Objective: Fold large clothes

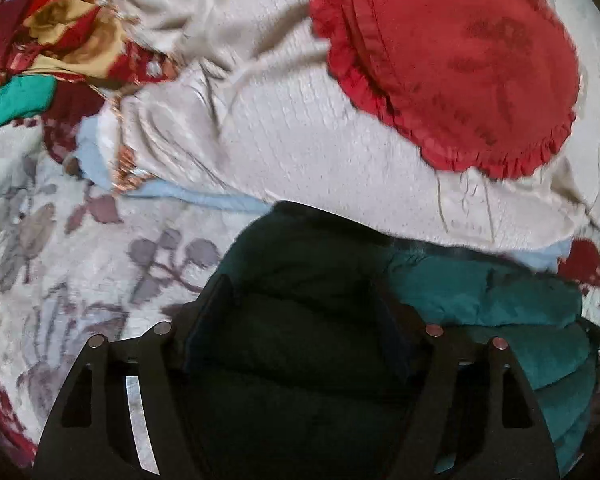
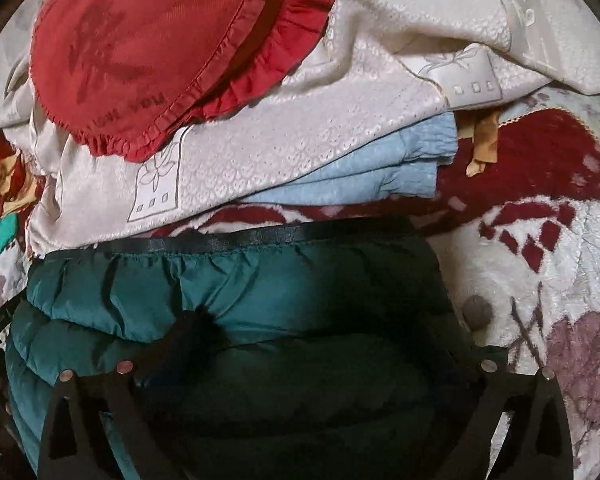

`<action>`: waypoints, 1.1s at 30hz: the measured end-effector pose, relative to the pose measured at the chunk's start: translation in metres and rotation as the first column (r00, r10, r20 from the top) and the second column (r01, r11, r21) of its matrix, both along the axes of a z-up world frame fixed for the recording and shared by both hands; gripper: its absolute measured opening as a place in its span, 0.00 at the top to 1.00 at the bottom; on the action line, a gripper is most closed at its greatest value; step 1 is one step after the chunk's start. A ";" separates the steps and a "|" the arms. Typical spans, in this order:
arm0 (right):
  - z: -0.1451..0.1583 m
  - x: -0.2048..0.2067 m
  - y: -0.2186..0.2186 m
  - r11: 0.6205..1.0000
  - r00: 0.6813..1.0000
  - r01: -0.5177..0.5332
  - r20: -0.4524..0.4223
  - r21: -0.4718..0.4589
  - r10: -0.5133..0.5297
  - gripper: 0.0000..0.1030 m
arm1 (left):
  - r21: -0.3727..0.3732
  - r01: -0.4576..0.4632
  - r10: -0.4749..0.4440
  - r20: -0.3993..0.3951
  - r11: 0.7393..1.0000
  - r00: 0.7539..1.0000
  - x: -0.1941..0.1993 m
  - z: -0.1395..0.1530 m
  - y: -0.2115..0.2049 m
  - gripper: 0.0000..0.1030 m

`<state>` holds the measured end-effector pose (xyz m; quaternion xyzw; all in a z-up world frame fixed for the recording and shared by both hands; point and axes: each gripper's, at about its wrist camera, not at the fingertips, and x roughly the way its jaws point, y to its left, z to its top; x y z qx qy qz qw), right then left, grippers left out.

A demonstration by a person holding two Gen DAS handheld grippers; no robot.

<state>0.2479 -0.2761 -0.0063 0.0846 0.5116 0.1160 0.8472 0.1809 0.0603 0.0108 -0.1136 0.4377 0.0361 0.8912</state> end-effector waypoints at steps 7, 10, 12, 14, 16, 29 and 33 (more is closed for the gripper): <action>0.107 -0.099 0.000 0.992 0.907 0.119 0.411 -0.050 -0.088 0.12 | 0.140 0.067 -0.112 0.347 0.988 0.931 -0.117 0.088 -0.023 0.08; 0.130 -0.161 0.003 0.996 0.872 0.094 0.482 -0.003 -0.081 0.00 | 0.129 0.136 -0.171 0.328 0.982 0.929 -0.174 0.096 -0.033 0.00; 0.126 -0.207 0.005 0.997 0.906 0.052 0.417 0.061 -0.073 0.00 | 0.148 0.191 -0.222 0.233 0.970 0.947 -0.199 0.085 -0.046 0.00; 0.114 -0.246 0.009 0.995 0.929 0.032 0.365 0.091 -0.064 0.00 | 0.143 0.234 -0.258 0.179 0.962 0.950 -0.223 0.073 -0.056 0.00; 0.101 -0.274 0.012 0.997 0.942 0.052 0.328 0.062 -0.070 0.00 | 0.138 0.253 -0.274 0.168 0.958 0.947 -0.250 0.063 -0.064 0.00; 0.093 -0.381 0.020 0.991 0.954 0.127 0.277 -0.037 -0.111 0.00 | 0.144 0.228 -0.237 0.052 0.963 0.970 -0.319 0.060 -0.116 0.00; 0.100 -0.394 0.029 0.987 0.937 0.141 0.333 -0.073 -0.109 0.00 | 0.159 0.188 -0.202 0.081 0.969 0.976 -0.329 0.071 -0.116 0.00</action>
